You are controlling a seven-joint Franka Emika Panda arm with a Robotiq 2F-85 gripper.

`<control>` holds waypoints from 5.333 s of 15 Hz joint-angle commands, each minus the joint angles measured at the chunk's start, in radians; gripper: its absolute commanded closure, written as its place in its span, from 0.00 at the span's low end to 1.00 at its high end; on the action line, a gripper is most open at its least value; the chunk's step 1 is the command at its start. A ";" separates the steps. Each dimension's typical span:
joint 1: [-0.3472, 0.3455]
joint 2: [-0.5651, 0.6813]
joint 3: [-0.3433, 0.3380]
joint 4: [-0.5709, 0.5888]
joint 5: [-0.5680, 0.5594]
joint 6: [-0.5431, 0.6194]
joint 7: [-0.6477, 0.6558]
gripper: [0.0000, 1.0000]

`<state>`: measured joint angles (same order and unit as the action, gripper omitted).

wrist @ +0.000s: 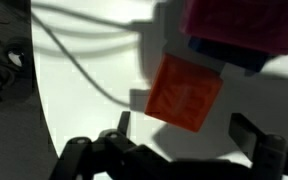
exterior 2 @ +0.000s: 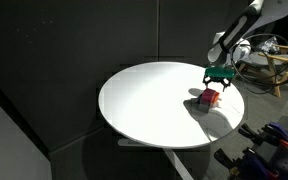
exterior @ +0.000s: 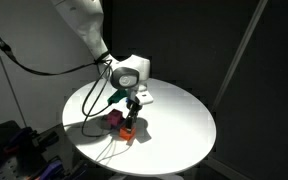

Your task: Put the orange block on the pink block

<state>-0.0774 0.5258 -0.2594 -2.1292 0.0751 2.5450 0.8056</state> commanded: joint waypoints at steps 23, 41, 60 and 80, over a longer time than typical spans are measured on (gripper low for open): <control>0.003 -0.006 -0.016 -0.010 0.054 -0.020 0.061 0.00; 0.003 0.009 -0.012 -0.019 0.049 -0.016 0.126 0.00; 0.020 -0.037 -0.039 -0.052 -0.010 -0.036 0.098 0.68; 0.013 -0.430 -0.013 -0.272 -0.374 -0.128 -0.168 0.68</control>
<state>-0.0479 0.1905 -0.2894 -2.3447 -0.2501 2.4440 0.7251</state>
